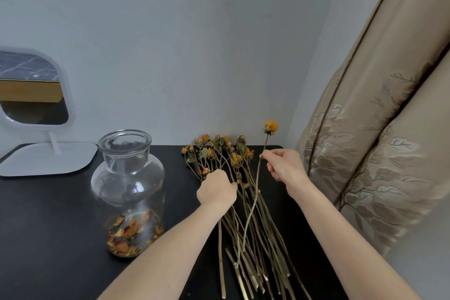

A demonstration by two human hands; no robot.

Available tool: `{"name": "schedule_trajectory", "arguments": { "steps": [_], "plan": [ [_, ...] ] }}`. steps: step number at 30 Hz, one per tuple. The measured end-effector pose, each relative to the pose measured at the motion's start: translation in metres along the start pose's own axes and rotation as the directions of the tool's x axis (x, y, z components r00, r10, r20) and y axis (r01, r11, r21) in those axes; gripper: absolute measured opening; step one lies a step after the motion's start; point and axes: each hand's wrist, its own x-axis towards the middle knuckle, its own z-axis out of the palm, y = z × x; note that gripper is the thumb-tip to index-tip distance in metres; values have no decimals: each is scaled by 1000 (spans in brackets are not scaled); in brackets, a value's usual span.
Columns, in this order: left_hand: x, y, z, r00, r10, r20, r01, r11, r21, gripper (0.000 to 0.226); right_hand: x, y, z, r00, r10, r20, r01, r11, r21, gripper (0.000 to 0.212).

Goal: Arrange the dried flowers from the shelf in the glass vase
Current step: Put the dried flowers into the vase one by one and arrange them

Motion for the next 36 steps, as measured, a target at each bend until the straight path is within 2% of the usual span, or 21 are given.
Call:
{"name": "schedule_trajectory", "arguments": {
  "steps": [3, 8, 16, 19, 23, 30, 36],
  "plan": [
    [9, 3, 6, 998, -39, 48, 37, 999, 31, 34, 3, -1, -10, 1000, 5, 9, -5, 1000, 6, 16],
    [22, 3, 11, 981, -144, 133, 163, 975, -152, 20, 5, 7, -15, 999, 37, 17, -37, 999, 6, 14],
    [19, 4, 7, 976, -207, 73, 219, 907, -359, 40, 2, 15, -11, 998, 49, 34, -49, 999, -11, 13],
    [17, 8, 4, 986, -161, 30, 159, 891, -425, 42, 1, 15, -9, 998, 41, 43, -40, 999, -27, 12],
    [12, 15, -3, 998, -54, -23, 39, 903, -429, 40, -2, 14, -3, 998, 16, 66, -11, 997, -80, 15],
    [8, 25, -21, 998, 29, -64, -48, 947, -318, 52, -2, 15, 3, 995, 10, 101, 5, 989, -150, 15],
    [7, 31, -36, 993, 62, -100, -84, 969, -232, 48, -1, 17, 4, 993, 32, 114, -13, 987, -163, 15]
  ]
}}
